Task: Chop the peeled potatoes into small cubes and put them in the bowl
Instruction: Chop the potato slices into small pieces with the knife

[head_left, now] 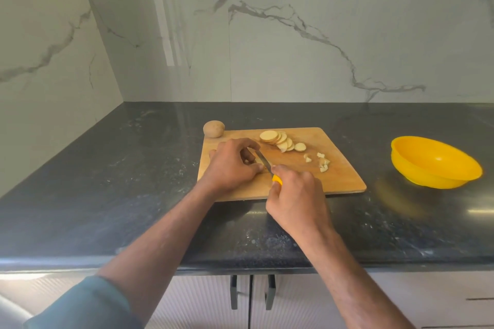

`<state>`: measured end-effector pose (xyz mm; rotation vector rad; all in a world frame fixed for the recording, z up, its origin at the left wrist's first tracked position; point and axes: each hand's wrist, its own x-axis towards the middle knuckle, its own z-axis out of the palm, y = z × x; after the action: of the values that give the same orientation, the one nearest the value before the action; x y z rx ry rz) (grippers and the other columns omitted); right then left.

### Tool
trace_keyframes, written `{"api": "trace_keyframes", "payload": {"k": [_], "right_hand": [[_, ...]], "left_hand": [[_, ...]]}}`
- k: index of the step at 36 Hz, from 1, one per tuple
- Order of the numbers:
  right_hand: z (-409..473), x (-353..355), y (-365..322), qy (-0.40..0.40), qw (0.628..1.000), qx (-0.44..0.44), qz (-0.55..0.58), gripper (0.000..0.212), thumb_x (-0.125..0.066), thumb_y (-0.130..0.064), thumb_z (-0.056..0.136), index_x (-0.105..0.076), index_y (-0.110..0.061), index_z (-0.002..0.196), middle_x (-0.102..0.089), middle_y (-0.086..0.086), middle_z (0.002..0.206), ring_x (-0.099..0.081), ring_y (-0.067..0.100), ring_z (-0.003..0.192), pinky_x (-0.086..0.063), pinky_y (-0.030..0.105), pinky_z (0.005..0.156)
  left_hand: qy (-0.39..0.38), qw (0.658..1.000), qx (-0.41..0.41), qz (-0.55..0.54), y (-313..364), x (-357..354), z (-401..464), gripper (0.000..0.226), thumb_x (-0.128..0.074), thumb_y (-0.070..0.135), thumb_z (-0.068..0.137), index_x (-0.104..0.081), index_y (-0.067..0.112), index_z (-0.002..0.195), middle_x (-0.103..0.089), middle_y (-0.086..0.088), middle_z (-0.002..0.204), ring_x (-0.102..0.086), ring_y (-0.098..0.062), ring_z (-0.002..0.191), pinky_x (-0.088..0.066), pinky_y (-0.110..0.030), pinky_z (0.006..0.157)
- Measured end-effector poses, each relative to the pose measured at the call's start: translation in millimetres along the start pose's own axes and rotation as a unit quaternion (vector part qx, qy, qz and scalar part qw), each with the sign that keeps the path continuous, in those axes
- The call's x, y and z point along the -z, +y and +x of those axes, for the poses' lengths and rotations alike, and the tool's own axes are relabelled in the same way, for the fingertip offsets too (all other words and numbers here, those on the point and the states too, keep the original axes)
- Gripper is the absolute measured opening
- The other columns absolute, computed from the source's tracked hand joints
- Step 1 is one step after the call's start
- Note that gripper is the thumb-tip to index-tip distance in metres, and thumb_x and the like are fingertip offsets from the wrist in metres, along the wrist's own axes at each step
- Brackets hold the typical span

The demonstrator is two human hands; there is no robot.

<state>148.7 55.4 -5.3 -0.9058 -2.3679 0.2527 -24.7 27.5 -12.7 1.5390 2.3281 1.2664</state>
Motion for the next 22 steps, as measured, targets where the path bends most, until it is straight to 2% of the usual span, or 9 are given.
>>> {"api": "trace_keyframes", "payload": {"k": [10, 12, 16, 19, 22], "right_hand": [[9, -5, -2, -0.029, 1.0, -0.003, 0.004, 0.035, -0.055, -0.016, 0.088, -0.066, -0.018, 0.121, -0.072, 0.006, 0.099, -0.065, 0.025, 0.087, -0.057, 0.032, 0.074], [11, -6, -5, -0.031, 0.999, -0.003, -0.004, 0.034, -0.056, -0.016, 0.089, -0.065, -0.018, 0.122, -0.07, 0.006, 0.096, -0.063, 0.025, 0.084, -0.054, 0.03, 0.07], [10, -3, -8, -0.034, 0.999, 0.006, -0.03, 0.027, -0.056, -0.015, 0.09, -0.063, -0.015, 0.117, -0.058, 0.004, 0.083, -0.045, 0.022, 0.073, -0.038, 0.028, 0.062], [8, 1, -7, -0.044, 0.999, 0.015, -0.014, 0.032, -0.058, -0.015, 0.092, -0.063, -0.016, 0.123, -0.066, 0.005, 0.092, -0.046, 0.018, 0.074, -0.039, 0.024, 0.064], [3, 6, -5, -0.059, 0.998, 0.021, -0.008, 0.032, -0.057, -0.014, 0.093, -0.063, -0.016, 0.124, -0.063, 0.002, 0.088, -0.048, 0.016, 0.071, -0.037, 0.02, 0.061]], "left_hand": [[-0.003, 1.0, -0.002, 0.001, 2, 1, -1, 0.033, -0.08, 0.032, 0.074, -0.073, 0.036, 0.106, -0.068, 0.014, 0.077, -0.063, -0.005, 0.081, -0.052, -0.05, 0.089], [-0.003, 1.0, -0.006, 0.003, 3, 0, -1, 0.033, -0.078, 0.033, 0.073, -0.073, 0.038, 0.105, -0.068, 0.014, 0.077, -0.062, -0.002, 0.08, -0.052, -0.051, 0.089], [-0.022, 0.998, -0.026, 0.051, 6, -1, -2, 0.023, -0.073, 0.031, 0.081, -0.074, 0.041, 0.102, -0.063, 0.014, 0.087, -0.057, -0.002, 0.086, -0.044, -0.048, 0.091], [-0.033, 0.996, -0.027, 0.082, 8, 0, -2, 0.022, -0.072, 0.027, 0.086, -0.075, 0.041, 0.102, -0.06, 0.011, 0.093, -0.054, -0.007, 0.092, -0.039, -0.044, 0.09], [-0.044, 0.995, -0.023, 0.086, 9, 0, -2, 0.019, -0.071, 0.027, 0.087, -0.074, 0.041, 0.1, -0.058, 0.011, 0.093, -0.053, -0.009, 0.093, -0.038, -0.046, 0.091]]}}
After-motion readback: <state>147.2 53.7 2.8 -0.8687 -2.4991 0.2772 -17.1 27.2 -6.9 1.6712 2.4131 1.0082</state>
